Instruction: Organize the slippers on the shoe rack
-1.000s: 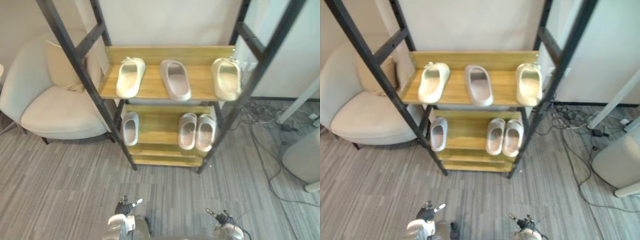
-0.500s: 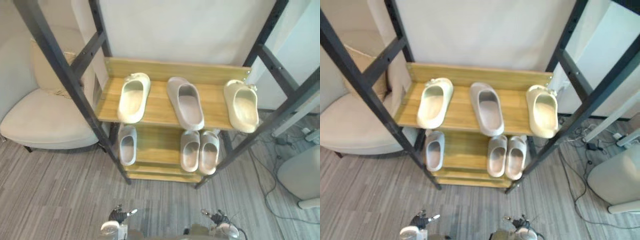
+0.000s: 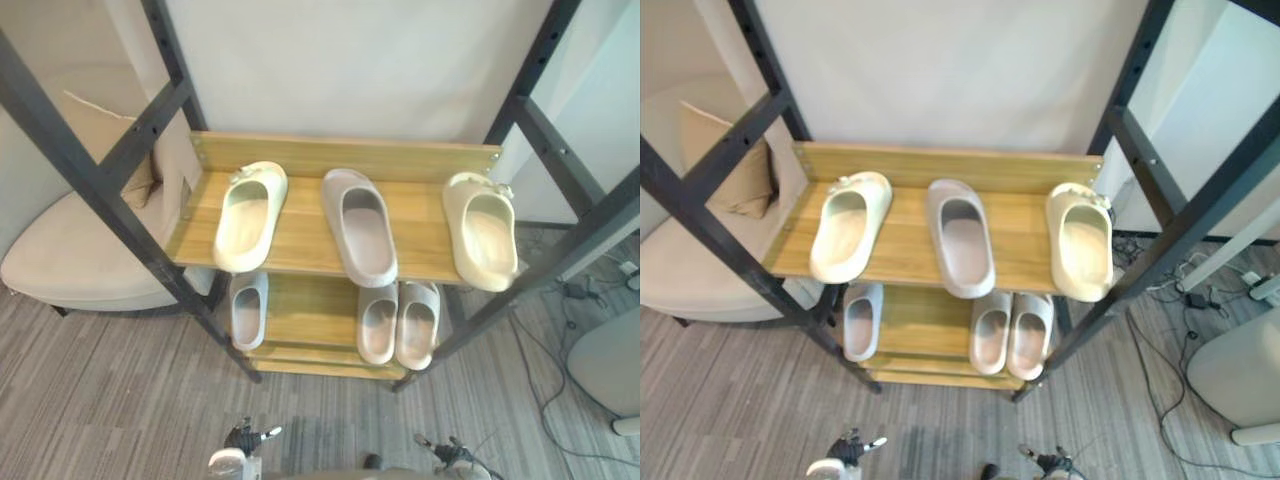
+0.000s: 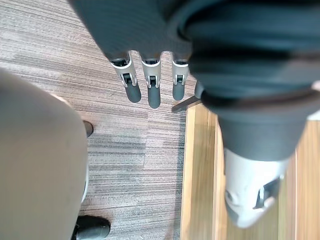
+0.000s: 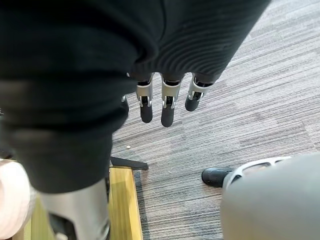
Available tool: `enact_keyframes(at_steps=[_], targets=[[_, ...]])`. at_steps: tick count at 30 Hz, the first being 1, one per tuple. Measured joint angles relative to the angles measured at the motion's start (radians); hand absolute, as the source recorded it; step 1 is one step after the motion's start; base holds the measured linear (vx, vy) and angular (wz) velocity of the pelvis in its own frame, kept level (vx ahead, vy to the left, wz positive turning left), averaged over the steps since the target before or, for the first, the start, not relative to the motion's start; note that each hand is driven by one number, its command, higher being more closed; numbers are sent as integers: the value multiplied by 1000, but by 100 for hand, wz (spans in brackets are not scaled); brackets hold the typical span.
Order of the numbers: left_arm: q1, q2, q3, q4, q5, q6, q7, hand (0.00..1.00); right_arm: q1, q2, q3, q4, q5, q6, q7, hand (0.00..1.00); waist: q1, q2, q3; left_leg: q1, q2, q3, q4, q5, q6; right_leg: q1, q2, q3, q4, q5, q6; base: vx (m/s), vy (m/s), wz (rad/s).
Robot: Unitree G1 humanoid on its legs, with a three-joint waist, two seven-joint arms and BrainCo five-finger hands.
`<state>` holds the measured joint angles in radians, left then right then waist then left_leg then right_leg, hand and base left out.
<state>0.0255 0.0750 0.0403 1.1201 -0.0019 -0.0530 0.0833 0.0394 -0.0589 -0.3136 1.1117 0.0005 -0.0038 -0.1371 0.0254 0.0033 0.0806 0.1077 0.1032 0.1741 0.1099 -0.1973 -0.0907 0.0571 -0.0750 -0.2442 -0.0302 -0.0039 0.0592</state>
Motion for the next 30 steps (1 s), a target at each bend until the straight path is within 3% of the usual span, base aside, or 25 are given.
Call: enact_keyframes(at_steps=[5,13,17,24,30], targets=[[-3,10,-20,0,1,-1,0,0,0,3,2,3,0,-4,-1,0,0,-8,1,2,-27,-5,2,6,10,11,-24,3,-18,19,8,-23,53,2],[-5,14,-31,1,2,-1,1,0,14,10,68,-68,2,-16,-34,0,0,-5,4,1,-22,-4,-3,7,12,10,-13,26,-48,55,3,-70,-18,-7],[-4,14,-40,1,14,0,4,0,78,6,167,-341,1,-23,-39,0,-17,-1,7,-2,-24,12,-21,8,16,-16,-9,60,-59,83,0,-96,-15,-23],[-2,11,-70,-9,32,-1,7,0,218,19,205,-785,-39,-40,-31,0,-29,-4,6,0,-24,47,-26,8,16,-44,-5,101,-66,98,0,-42,-8,-17],[0,13,-87,-8,49,-4,9,0,275,19,221,-984,-42,-67,-9,0,-41,-4,5,6,-25,62,-31,8,16,-57,0,127,-66,105,2,20,-5,-15]])
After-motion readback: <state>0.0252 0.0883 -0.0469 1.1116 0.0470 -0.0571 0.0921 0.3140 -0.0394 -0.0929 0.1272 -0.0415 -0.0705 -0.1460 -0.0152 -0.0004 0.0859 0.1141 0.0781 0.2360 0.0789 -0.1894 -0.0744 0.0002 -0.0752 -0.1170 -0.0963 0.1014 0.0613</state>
